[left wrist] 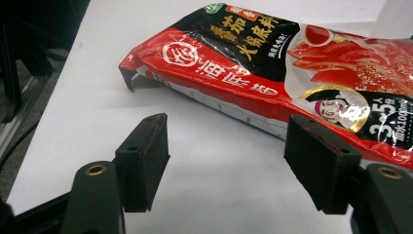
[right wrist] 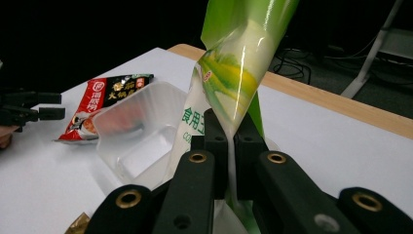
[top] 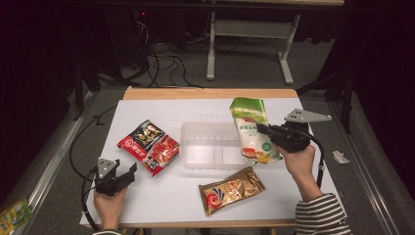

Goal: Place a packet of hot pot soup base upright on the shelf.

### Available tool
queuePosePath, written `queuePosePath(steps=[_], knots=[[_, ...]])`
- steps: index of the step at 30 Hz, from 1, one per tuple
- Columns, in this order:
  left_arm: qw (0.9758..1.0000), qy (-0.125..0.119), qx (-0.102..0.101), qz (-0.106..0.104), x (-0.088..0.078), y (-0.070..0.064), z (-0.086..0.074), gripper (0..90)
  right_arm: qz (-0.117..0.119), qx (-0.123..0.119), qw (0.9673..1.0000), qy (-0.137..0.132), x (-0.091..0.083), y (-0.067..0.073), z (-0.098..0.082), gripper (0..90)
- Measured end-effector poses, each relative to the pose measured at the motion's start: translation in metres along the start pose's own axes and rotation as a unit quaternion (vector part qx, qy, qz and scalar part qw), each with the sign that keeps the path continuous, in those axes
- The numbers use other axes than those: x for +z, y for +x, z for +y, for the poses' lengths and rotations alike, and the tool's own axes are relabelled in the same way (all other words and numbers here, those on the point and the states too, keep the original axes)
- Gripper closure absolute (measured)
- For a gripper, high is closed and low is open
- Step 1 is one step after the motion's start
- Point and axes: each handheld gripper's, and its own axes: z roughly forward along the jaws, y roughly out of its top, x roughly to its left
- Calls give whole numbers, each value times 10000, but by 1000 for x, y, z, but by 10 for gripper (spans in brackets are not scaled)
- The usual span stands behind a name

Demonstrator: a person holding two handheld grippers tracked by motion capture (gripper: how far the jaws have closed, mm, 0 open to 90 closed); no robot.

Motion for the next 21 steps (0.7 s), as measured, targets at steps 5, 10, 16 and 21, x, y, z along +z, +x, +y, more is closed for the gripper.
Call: queuePosePath(steps=[5, 10, 16, 21], knots=[[10000, 2, 1, -6, 0, 0, 0, 334, -57, 9, 10000, 27, 8, 2, 5, 886], [10000, -19, 8, 32, -1, 0, 0, 337, -135, -107, 9998, 19, 20, 7, 8, 885], [10000, 58, 45, 26, 1, -1, 1, 342, -154, 19, 9999, -55, 37, 9, 13, 885], [10000, 32, 2, 33, 1, 0, 0, 342, -159, -8, 9999, -46, 48, 12, 17, 884]])
